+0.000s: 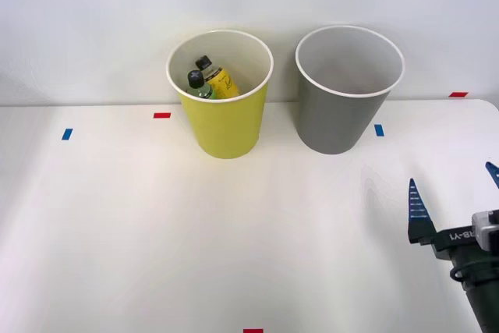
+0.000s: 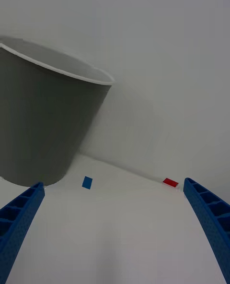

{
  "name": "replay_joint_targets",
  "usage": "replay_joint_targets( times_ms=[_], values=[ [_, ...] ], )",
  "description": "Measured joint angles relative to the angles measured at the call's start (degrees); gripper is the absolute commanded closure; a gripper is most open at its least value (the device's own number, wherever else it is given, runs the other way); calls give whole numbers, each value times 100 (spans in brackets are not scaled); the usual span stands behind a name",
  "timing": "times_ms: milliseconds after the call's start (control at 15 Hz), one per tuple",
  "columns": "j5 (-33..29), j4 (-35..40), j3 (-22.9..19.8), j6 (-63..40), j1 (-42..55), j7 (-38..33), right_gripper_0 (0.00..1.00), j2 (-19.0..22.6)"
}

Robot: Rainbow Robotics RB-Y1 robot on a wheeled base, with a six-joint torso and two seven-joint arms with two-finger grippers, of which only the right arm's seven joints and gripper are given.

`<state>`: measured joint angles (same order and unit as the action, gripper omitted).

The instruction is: Put cans in the gray bin, plastic bottles in the light green bin

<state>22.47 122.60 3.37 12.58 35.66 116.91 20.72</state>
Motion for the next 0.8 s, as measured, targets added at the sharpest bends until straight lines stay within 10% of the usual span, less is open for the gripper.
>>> replay_joint_targets(
  times_ms=[800],
  values=[
    [-2189,-121,182,497,985,-3337,0,-89]
  ],
)
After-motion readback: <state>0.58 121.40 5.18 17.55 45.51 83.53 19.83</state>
